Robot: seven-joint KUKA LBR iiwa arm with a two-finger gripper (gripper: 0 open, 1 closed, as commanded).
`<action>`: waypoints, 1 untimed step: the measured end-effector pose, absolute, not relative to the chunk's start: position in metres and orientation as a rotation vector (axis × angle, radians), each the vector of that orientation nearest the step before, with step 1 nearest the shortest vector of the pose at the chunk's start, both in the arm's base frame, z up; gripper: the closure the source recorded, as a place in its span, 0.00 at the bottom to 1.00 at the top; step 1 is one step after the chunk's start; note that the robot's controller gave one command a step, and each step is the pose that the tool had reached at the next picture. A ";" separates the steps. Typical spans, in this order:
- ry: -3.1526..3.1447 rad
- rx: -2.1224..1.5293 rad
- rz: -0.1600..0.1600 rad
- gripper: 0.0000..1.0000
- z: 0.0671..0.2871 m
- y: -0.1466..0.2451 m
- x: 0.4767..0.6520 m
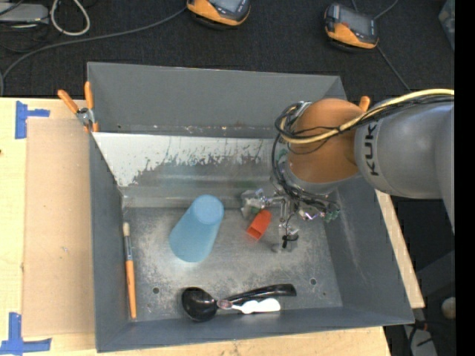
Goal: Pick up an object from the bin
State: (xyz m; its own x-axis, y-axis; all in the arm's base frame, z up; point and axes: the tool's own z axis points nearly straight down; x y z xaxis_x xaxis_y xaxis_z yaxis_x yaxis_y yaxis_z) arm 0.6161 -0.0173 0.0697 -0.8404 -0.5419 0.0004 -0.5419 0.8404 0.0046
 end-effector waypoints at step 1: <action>-2.936 1.141 -0.004 1.00 0.070 -0.012 0.623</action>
Offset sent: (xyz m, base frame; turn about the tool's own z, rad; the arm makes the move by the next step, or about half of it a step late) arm 0.0000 0.0000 0.0000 0.0000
